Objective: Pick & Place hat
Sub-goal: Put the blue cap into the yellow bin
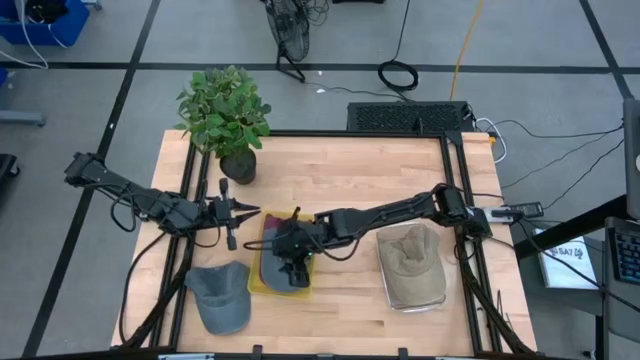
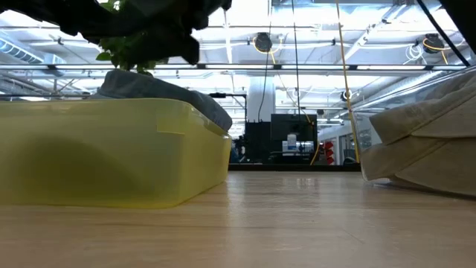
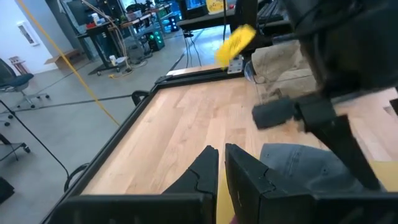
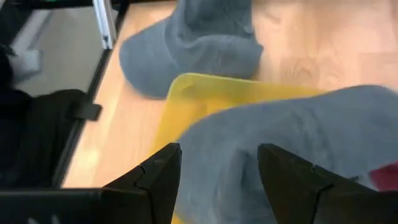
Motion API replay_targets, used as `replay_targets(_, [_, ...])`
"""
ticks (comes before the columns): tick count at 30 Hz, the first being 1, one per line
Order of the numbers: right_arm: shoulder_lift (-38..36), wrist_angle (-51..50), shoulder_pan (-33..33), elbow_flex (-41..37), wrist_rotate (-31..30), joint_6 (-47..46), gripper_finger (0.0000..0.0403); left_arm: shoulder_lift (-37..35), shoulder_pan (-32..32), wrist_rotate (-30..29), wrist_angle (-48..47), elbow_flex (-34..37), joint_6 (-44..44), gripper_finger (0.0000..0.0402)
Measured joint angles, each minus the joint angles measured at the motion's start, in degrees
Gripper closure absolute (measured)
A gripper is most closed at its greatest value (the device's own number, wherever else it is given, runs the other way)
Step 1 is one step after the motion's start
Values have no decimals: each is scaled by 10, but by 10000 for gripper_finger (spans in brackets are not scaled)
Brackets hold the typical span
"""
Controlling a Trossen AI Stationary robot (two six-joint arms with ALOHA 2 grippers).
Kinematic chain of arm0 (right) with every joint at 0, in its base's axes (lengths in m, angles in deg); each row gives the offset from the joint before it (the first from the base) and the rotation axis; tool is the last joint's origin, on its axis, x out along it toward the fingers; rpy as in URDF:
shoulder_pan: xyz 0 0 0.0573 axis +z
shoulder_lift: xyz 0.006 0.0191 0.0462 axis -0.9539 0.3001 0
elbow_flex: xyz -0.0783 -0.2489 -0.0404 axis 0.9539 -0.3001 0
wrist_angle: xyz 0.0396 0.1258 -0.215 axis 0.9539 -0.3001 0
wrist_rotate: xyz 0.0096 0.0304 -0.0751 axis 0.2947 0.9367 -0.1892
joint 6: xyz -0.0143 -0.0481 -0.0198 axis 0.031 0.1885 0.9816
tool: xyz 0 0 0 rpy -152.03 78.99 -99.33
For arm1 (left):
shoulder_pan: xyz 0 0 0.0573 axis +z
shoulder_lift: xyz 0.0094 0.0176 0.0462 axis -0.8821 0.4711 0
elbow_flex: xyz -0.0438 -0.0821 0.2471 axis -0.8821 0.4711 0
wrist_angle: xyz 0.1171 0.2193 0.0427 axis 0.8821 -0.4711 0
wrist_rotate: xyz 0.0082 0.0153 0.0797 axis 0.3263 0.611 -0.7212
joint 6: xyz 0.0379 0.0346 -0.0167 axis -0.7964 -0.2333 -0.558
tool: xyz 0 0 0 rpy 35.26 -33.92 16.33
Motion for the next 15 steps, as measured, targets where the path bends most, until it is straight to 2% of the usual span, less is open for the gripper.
replay_targets(3, [-17,3,4,-1,-23,18,204,0,-1,6,-1,0,1,364])
replay_targets(8, [-93,-15,20,1,-42,106,215,0,-3,16,-10,0,0,364])
replay_targets(12, [-151,-72,35,-6,-97,130,258,0,-4,31,-13,0,1,364])
replay_targets(15, [-202,-63,52,-56,-147,155,313,1,-5,46,-13,0,4,364])
